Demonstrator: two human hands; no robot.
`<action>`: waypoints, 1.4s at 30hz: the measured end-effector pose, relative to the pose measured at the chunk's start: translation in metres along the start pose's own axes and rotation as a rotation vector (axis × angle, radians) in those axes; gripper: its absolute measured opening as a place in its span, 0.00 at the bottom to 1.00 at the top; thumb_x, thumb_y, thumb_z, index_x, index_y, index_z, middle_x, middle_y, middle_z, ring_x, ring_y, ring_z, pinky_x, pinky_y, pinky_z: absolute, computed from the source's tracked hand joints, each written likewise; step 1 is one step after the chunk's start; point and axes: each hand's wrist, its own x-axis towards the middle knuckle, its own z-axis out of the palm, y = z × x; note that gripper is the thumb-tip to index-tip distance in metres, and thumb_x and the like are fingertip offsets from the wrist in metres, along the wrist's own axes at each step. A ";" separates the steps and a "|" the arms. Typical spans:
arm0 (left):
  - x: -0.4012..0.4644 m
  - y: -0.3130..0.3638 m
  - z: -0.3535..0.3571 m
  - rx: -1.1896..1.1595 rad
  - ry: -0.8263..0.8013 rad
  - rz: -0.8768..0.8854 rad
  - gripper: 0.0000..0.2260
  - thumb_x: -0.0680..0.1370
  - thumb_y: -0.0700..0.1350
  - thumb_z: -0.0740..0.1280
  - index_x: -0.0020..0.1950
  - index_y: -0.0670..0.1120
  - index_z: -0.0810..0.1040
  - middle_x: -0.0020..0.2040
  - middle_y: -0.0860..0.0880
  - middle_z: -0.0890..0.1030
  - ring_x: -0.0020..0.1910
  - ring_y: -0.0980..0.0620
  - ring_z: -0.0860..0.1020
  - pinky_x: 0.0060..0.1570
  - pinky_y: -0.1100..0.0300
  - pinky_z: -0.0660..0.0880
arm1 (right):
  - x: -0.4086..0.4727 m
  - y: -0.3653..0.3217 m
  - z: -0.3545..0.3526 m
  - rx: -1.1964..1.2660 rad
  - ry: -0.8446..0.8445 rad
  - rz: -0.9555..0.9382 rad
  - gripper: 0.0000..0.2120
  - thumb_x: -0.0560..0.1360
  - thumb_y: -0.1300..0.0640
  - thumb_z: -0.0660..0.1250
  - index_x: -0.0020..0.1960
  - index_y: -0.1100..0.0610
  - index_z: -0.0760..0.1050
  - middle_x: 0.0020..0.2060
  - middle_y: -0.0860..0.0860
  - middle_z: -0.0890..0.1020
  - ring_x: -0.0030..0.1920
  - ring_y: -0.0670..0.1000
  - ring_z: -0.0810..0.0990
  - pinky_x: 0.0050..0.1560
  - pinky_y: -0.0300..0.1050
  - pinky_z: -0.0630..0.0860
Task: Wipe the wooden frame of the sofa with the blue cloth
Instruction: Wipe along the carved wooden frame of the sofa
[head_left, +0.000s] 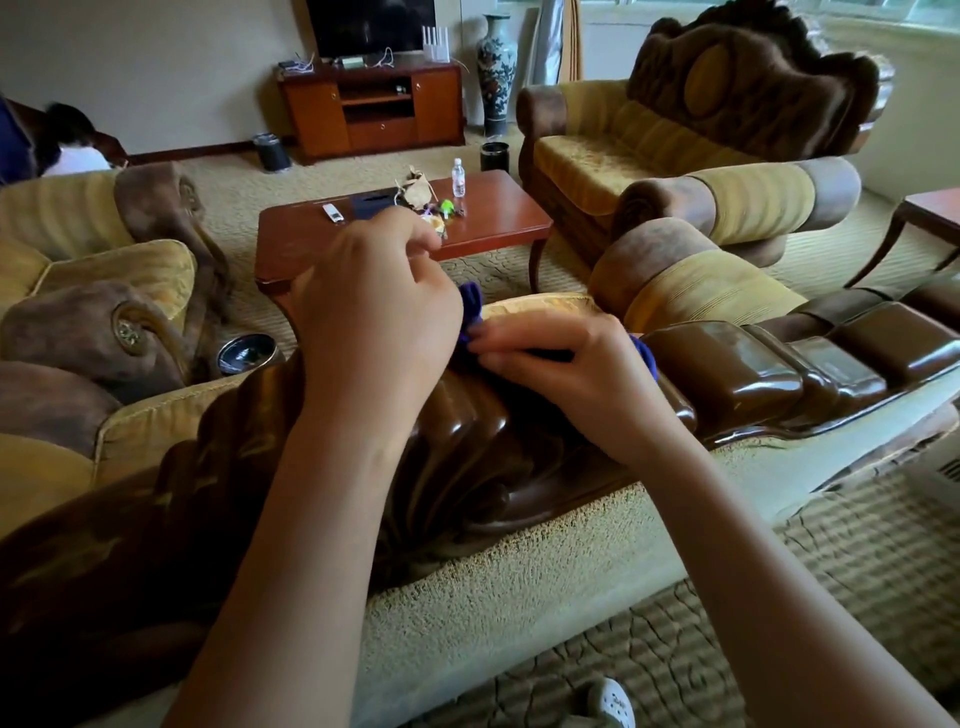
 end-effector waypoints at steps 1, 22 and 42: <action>0.000 0.000 0.000 0.014 -0.018 0.000 0.14 0.75 0.37 0.59 0.54 0.49 0.80 0.54 0.49 0.81 0.54 0.47 0.77 0.58 0.47 0.72 | -0.009 -0.003 -0.003 0.060 -0.019 -0.007 0.09 0.70 0.64 0.72 0.50 0.58 0.82 0.47 0.47 0.84 0.51 0.42 0.81 0.58 0.36 0.73; -0.004 0.014 0.052 0.189 0.019 0.051 0.12 0.75 0.37 0.60 0.51 0.48 0.80 0.49 0.49 0.81 0.49 0.48 0.77 0.54 0.46 0.74 | 0.102 0.052 0.007 -0.277 -0.943 0.461 0.16 0.81 0.59 0.53 0.66 0.63 0.68 0.53 0.49 0.70 0.56 0.49 0.68 0.67 0.49 0.65; -0.042 0.052 0.142 0.310 0.564 -0.216 0.14 0.70 0.34 0.57 0.48 0.40 0.80 0.47 0.44 0.80 0.47 0.48 0.78 0.50 0.60 0.73 | 0.124 0.281 -0.076 -0.302 -1.212 0.027 0.16 0.79 0.44 0.59 0.53 0.53 0.80 0.34 0.38 0.83 0.35 0.36 0.81 0.49 0.38 0.75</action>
